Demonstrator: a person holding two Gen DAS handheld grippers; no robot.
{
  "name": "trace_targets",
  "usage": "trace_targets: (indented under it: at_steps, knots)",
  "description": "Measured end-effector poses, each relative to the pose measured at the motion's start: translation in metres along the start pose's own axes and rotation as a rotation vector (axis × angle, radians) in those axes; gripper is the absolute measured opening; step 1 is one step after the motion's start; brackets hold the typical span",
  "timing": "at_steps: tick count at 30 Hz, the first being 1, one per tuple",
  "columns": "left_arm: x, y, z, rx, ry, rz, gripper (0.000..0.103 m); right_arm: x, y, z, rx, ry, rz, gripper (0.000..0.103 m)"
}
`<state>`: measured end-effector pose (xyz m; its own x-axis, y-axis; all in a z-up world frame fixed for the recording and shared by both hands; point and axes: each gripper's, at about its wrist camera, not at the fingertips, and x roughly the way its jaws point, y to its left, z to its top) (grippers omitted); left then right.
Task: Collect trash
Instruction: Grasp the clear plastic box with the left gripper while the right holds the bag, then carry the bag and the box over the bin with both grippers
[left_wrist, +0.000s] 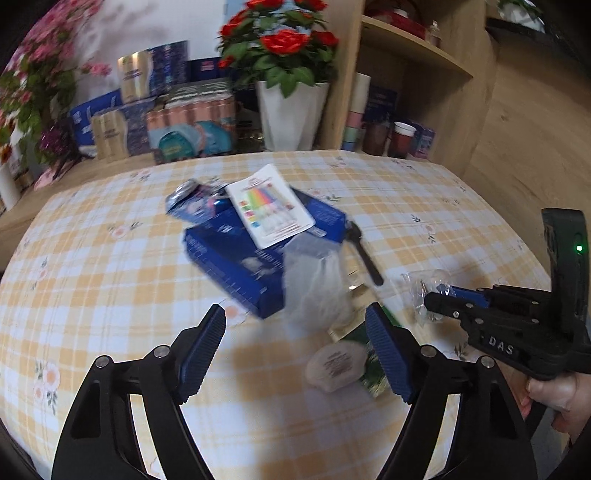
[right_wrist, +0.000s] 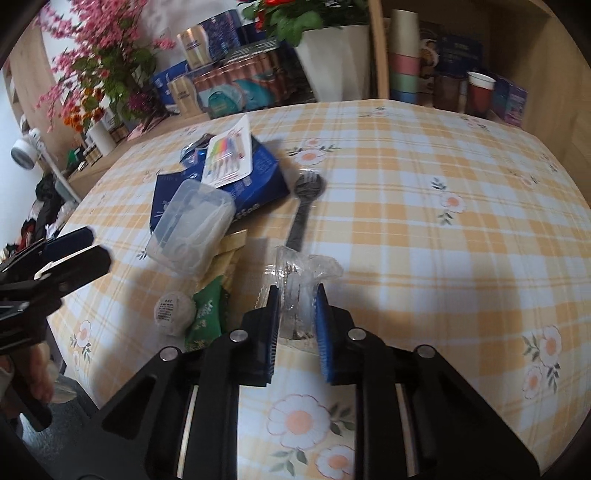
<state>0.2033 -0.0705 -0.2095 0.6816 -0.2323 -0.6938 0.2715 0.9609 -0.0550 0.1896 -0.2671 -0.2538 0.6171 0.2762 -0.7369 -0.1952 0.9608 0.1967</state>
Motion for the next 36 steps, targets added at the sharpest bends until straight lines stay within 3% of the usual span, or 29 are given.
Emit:
trace_targets:
  at_steps: [7, 19, 22, 27, 36]
  knots:
    - [0.044, -0.028, 0.016, 0.125, 0.038, 0.111, 0.075, -0.008, -0.007, -0.004, 0.033, -0.015, 0.015, 0.021]
    - [0.091, -0.042, 0.018, 0.226, 0.115, 0.244, 0.074, -0.010, -0.012, -0.007, 0.056, -0.019, 0.021, 0.021]
    - [0.091, -0.041, 0.017, 0.242, 0.110, 0.237, 0.057, -0.011, -0.012, -0.008, 0.055, -0.019, 0.019, 0.021]
    - [0.068, -0.024, 0.021, 0.158, 0.062, 0.169, 0.057, -0.014, -0.012, -0.008, 0.050, -0.020, 0.011, 0.021]
    - [0.002, -0.009, 0.038, 0.101, -0.052, 0.121, 0.056, -0.043, 0.007, -0.006, 0.016, -0.063, -0.008, 0.021]
